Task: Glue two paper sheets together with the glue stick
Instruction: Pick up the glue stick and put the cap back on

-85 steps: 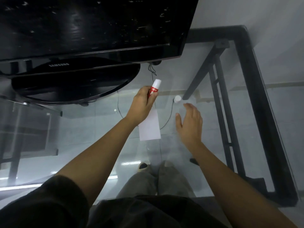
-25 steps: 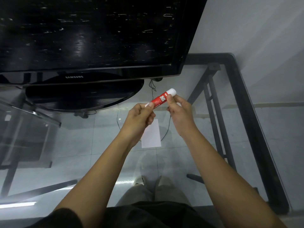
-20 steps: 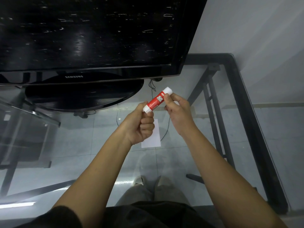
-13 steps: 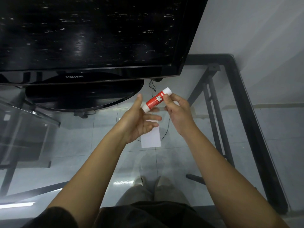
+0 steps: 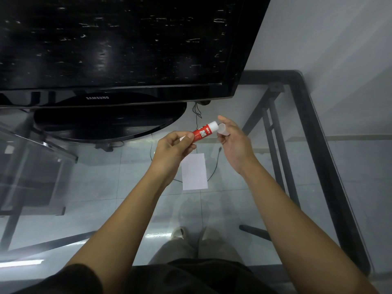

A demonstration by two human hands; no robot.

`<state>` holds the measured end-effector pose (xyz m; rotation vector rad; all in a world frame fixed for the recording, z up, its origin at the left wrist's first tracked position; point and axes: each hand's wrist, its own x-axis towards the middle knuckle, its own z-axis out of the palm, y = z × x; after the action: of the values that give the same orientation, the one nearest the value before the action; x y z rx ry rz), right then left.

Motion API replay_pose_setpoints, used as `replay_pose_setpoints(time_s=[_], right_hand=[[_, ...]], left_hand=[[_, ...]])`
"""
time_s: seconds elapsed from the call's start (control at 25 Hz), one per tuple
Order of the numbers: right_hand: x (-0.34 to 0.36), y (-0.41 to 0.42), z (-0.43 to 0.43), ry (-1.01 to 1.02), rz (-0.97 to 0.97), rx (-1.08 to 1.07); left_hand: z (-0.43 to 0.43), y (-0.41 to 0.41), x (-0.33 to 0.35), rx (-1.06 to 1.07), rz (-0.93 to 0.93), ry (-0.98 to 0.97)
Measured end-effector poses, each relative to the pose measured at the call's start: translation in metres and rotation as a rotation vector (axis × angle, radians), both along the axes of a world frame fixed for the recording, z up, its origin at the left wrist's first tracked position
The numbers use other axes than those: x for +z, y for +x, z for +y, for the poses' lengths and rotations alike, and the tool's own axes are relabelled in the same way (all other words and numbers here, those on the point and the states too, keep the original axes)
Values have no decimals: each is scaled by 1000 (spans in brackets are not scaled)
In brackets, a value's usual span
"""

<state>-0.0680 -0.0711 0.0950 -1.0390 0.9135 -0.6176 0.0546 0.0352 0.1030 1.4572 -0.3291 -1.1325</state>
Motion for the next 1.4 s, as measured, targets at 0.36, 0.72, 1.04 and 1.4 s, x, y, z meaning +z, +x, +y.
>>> replay_pose_setpoints(time_s=[0.36,0.72,1.04,1.4], right_hand=[[-1,-7,-4,-199,185,139],[3,-7,-2,-315,265,220],[-11,-7,10,-250,209,167],[-39,-5,-7,-361,337,-33]], left_hand=[[-5,7,3,-101,-395,58],[-10,9,0,-130,-367,51],[-8,5,-12,-87,-161,30],[-6,14,-57,-293,-741,199]])
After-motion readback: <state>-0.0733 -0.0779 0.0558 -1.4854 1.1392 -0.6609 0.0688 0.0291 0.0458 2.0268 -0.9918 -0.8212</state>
